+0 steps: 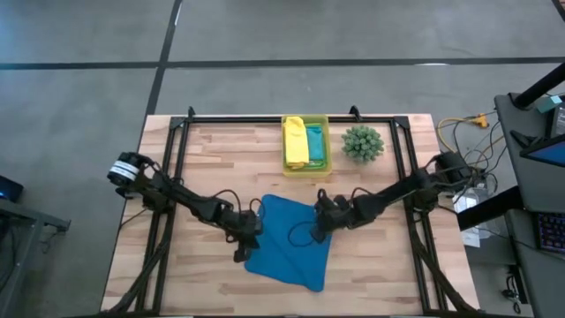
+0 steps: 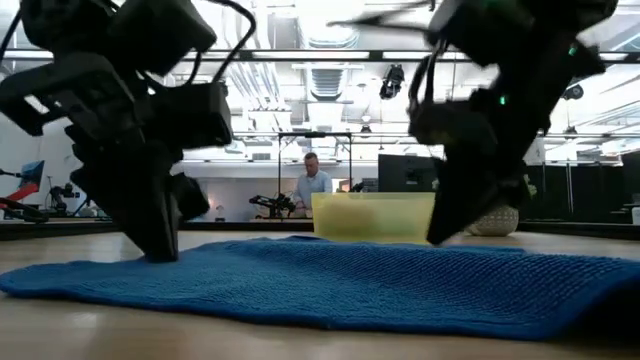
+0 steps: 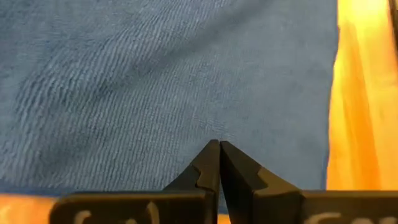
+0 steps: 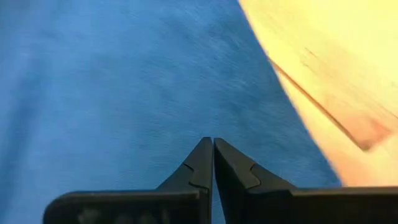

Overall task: Fold microfiber towels
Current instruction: Fold the blue microfiber cloth

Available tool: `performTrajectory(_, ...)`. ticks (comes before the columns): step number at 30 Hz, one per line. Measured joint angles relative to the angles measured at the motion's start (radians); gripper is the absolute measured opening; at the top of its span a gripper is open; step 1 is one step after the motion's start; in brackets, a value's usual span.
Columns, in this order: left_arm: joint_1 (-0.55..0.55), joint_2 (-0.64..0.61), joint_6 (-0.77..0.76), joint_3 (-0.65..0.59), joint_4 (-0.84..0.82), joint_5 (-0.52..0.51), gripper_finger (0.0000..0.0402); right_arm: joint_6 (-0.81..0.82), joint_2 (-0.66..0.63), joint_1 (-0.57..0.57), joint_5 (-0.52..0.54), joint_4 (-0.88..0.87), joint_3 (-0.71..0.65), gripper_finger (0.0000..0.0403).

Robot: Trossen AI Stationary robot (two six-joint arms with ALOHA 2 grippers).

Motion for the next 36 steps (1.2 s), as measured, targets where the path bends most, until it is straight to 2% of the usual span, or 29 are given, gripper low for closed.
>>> performTrajectory(4, -0.004, 0.046, -0.053, 0.004, 0.031, 0.054, 0.0000, -0.034, -0.004, -0.066, -0.077, 0.013, -0.038, 0.0008)
performTrajectory(10, -0.013, 0.038, -0.055, 0.003, 0.014, 0.104, 0.0000, -0.091, -0.006, -0.135, -0.080, -0.001, -0.032, 0.0008)
performTrajectory(15, -0.014, -0.031, -0.055, -0.002, -0.014, 0.106, 0.0000, -0.153, -0.041, -0.142, -0.060, -0.020, -0.018, 0.0008)
performTrajectory(20, -0.005, -0.146, -0.047, -0.018, -0.006, 0.015, 0.0000, -0.126, -0.113, -0.041, -0.002, 0.001, -0.012, 0.0008)
performTrajectory(24, 0.024, -0.178, 0.004, -0.026, -0.006, -0.058, 0.0000, -0.038, -0.118, 0.085, 0.034, 0.065, -0.006, 0.0008)
performTrajectory(29, 0.112, -0.116, 0.094, -0.028, -0.006, -0.075, 0.0000, 0.019, -0.026, 0.219, 0.035, 0.097, 0.072, 0.0008)
performTrajectory(36, 0.249, 0.001, 0.189, -0.013, 0.027, -0.073, 0.0000, 0.131, 0.164, 0.302, 0.042, 0.088, 0.201, 0.0008)
